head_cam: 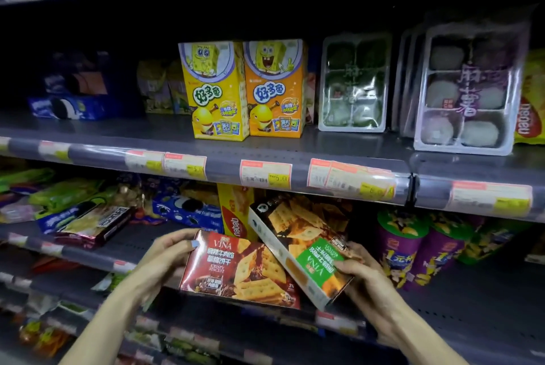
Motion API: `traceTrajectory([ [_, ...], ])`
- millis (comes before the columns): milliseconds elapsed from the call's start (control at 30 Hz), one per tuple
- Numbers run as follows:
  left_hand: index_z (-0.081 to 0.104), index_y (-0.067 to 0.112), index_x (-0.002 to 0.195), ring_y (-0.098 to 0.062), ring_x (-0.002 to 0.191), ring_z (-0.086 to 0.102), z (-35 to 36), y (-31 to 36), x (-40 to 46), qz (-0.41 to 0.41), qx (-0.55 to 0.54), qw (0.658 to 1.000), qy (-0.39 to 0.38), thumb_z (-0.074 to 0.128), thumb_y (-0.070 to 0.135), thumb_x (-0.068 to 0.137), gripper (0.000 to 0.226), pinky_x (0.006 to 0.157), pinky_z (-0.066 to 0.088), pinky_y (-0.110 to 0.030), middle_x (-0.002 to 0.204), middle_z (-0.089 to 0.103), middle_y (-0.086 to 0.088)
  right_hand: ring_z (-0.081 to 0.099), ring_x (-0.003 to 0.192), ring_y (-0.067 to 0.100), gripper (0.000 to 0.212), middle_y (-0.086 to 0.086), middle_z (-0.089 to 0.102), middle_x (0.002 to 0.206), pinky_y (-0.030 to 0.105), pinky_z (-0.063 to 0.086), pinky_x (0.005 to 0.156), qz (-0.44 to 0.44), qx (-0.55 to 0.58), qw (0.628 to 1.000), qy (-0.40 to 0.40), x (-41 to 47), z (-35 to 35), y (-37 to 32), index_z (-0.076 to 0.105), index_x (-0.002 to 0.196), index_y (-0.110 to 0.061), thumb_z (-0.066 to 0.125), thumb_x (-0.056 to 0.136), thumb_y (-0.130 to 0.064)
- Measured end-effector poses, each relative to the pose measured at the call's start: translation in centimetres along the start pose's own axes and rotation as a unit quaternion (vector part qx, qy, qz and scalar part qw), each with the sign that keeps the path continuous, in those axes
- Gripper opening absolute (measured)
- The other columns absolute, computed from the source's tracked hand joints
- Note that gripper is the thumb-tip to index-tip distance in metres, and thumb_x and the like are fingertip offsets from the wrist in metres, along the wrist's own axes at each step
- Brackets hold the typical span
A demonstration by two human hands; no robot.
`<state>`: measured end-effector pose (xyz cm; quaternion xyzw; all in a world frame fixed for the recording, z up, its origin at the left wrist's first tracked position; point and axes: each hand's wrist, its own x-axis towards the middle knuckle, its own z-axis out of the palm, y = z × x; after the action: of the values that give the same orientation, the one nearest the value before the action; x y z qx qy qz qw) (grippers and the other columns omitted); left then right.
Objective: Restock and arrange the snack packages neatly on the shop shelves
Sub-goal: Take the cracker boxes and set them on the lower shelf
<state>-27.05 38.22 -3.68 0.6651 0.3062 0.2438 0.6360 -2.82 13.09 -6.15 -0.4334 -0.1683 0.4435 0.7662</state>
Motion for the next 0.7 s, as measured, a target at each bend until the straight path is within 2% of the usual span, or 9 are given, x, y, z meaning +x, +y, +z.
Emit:
traceTrajectory([
  [67,0.065,0.009,0.112,-0.023,0.072,0.071,0.0,0.0,1.2,-0.007,-0.015,1.0,-0.003,0.074,0.024,0.073,0.043,0.052,0.055,-0.026,0.1,0.072,-0.021,0.072,0.078,0.026,0.073,0.016,0.073,0.093,0.034,0.061,0.067,0.011,0.001,1.0,0.008,0.7,-0.1,0.3,0.056,0.101,-0.004,0.084,0.034,0.002],
  [133,0.063,0.006,0.111,-0.015,0.057,0.067,0.2,-0.3,2.1,-0.016,-0.011,1.0,-0.001,0.06,0.007,0.09,0.021,0.041,0.048,-0.021,0.091,0.071,-0.019,0.07,0.087,0.03,0.095,0.019,0.071,0.102,0.037,0.06,0.072,0.032,-0.018,0.999,0.009,1.0,-0.2,0.6,0.055,0.108,-0.003,0.091,0.021,-0.006],
  [200,0.062,0.006,0.109,-0.012,0.053,0.065,0.2,-0.7,2.7,-0.017,-0.003,1.0,0.002,0.054,0.003,0.092,0.018,0.039,0.044,-0.017,0.084,0.07,-0.014,0.068,0.094,0.031,0.089,0.019,0.07,0.108,0.036,0.059,0.076,0.048,-0.063,0.997,0.002,0.7,0.0,1.0,0.054,0.116,-0.005,0.088,0.033,-0.006],
  [300,0.061,0.007,0.113,-0.024,0.074,0.071,-0.2,-1.2,3.5,-0.017,-0.002,1.0,-0.007,0.057,0.008,0.091,0.023,0.05,0.053,-0.025,0.095,0.072,-0.018,0.069,0.094,0.031,0.076,0.02,0.07,0.109,0.034,0.059,0.077,0.058,-0.092,0.994,0.015,-0.2,0.8,2.2,0.054,0.12,-0.007,0.082,0.049,-0.006],
  [367,0.063,0.011,0.109,-0.027,0.079,0.071,-0.3,-1.5,3.8,-0.015,-0.012,1.0,0.007,0.057,0.009,0.091,0.019,0.054,0.056,-0.03,0.098,0.072,-0.018,0.07,0.091,0.03,0.088,0.019,0.07,0.108,0.032,0.059,0.074,0.054,-0.098,0.993,0.031,-0.9,1.5,3.3,0.055,0.119,-0.009,0.091,0.038,-0.014],
  [433,0.063,0.012,0.106,-0.024,0.076,0.072,-0.1,-2.0,3.8,-0.011,-0.02,1.0,0.011,0.057,0.008,0.092,0.016,0.057,0.058,-0.033,0.095,0.073,-0.015,0.07,0.092,0.03,0.101,0.016,0.071,0.108,0.035,0.055,0.078,0.041,-0.103,0.993,0.05,-1.4,2.1,4.4,0.054,0.12,-0.012,0.096,0.028,-0.022],
  [500,0.063,0.01,0.105,-0.022,0.073,0.072,0.1,-2.7,3.5,-0.009,-0.036,0.999,0.014,0.056,0.008,0.092,0.014,0.058,0.06,-0.033,0.091,0.074,-0.013,0.069,0.09,0.03,0.105,0.014,0.071,0.109,0.038,0.053,0.081,0.03,-0.096,0.993,0.064,-1.8,2.5,5.1,0.054,0.121,-0.014,0.098,0.026,-0.023],
  [600,0.062,0.01,0.099,-0.023,0.073,0.071,0.7,-4.0,2.8,-0.027,-0.088,0.995,0.037,0.055,0.009,0.093,0.009,0.068,0.059,-0.039,0.091,0.073,-0.012,0.071,0.087,0.027,0.105,0.017,0.07,0.108,0.031,0.059,0.067,0.017,-0.063,0.995,0.08,-2.4,2.7,5.8,0.055,0.12,-0.008,0.098,0.025,-0.019],
  [700,0.059,0.01,0.094,-0.023,0.073,0.073,1.9,-5.1,2.2,-0.062,-0.154,0.985,0.039,0.054,0.008,0.093,0.005,0.061,0.06,-0.033,0.091,0.072,-0.012,0.07,0.087,0.027,0.108,0.02,0.069,0.11,0.03,0.059,0.067,0.01,-0.051,0.994,0.097,-2.5,3.0,6.4,0.053,0.123,-0.005,0.098,0.026,-0.018],
])
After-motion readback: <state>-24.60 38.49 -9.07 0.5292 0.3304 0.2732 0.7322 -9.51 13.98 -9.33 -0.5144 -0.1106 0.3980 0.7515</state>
